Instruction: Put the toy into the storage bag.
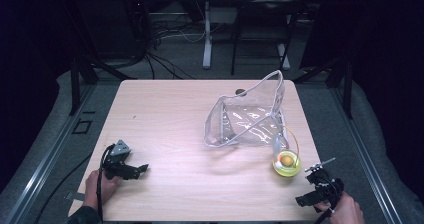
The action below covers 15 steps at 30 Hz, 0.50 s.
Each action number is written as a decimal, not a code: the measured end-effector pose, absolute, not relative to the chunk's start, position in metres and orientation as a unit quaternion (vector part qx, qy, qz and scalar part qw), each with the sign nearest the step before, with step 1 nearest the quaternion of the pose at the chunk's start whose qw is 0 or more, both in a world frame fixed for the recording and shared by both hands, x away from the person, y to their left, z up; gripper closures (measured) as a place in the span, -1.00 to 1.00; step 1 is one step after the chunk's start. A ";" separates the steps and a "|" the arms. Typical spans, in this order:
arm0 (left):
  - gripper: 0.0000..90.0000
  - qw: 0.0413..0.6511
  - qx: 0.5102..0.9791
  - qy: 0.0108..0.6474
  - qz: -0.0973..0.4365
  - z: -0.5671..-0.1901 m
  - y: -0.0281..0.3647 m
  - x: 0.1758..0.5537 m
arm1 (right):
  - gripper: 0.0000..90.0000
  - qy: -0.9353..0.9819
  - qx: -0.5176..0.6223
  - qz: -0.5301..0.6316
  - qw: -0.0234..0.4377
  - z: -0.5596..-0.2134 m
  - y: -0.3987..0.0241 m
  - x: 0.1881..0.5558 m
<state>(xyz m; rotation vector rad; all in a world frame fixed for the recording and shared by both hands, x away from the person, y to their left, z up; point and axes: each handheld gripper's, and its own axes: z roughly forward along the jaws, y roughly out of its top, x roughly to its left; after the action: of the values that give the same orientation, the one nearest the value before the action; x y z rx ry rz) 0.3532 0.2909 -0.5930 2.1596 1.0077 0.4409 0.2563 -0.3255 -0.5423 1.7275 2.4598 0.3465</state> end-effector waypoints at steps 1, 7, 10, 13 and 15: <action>-0.99 0.351 0.834 0.389 0.170 -0.593 0.291 0.353 | -1.00 0.812 0.570 0.114 0.058 -0.542 -0.326 0.256; -0.99 0.351 0.838 0.382 0.170 -0.593 0.291 0.354 | -1.00 0.816 0.565 0.108 0.053 -0.520 -0.325 0.259; -0.99 0.353 0.837 0.382 0.169 -0.593 0.291 0.354 | -1.00 0.819 0.560 0.106 0.062 -0.513 -0.322 0.260; -0.99 0.352 0.838 0.381 0.169 -0.593 0.291 0.354 | -1.00 0.827 0.551 0.099 0.058 -0.506 -0.318 0.263; -0.99 0.352 0.838 0.381 0.168 -0.593 0.291 0.354 | -1.00 0.830 0.545 0.098 0.059 -0.502 -0.315 0.265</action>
<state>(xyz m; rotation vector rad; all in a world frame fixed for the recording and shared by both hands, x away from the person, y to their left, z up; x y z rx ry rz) 0.3535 0.2909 -0.5928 2.1703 0.9860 0.4352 0.2647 -0.3155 -0.5020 1.6510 2.5146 0.2970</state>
